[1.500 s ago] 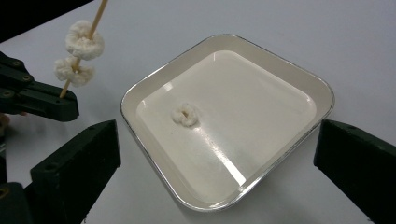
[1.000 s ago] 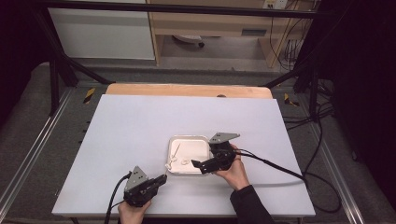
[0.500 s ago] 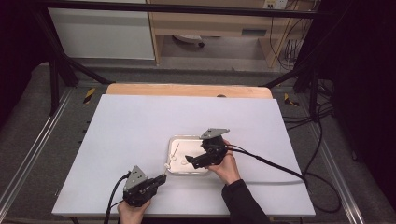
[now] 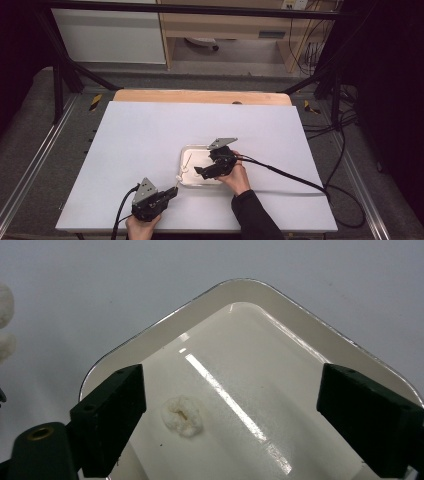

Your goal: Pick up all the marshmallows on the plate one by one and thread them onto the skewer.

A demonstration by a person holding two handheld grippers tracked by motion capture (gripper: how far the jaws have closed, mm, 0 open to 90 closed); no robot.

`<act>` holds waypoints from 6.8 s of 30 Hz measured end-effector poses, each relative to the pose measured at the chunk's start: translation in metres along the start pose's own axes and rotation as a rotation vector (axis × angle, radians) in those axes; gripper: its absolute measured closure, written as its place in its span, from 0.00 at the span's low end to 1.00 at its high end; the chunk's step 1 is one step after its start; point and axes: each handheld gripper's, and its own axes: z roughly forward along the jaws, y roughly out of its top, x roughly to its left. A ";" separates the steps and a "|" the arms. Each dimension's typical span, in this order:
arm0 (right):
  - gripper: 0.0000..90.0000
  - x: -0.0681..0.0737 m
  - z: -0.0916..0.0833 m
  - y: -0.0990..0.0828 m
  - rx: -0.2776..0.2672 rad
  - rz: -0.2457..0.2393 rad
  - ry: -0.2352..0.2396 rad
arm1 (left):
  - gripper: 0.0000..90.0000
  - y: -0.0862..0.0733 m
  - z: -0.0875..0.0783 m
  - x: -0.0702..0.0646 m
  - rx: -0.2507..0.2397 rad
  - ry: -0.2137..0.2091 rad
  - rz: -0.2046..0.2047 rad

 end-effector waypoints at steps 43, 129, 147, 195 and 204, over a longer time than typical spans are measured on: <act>0.81 0.018 0.014 -0.019 0.012 -0.133 0.085 | 0.98 -0.001 0.005 -0.003 0.010 -0.007 0.005; 0.90 0.001 -0.080 0.020 -0.260 0.154 0.309 | 0.98 -0.003 0.011 -0.017 -0.034 -0.060 0.089; 0.90 -0.003 -0.074 0.016 -0.266 0.244 0.372 | 0.98 -0.005 0.009 -0.018 -0.071 -0.050 0.088; 0.95 0.018 -0.063 -0.008 -0.320 0.201 0.436 | 0.99 -0.006 0.015 -0.025 -0.013 -0.029 0.140; 0.95 0.020 -0.061 -0.011 -0.305 0.198 0.426 | 0.99 -0.007 0.017 -0.026 -0.001 -0.029 0.139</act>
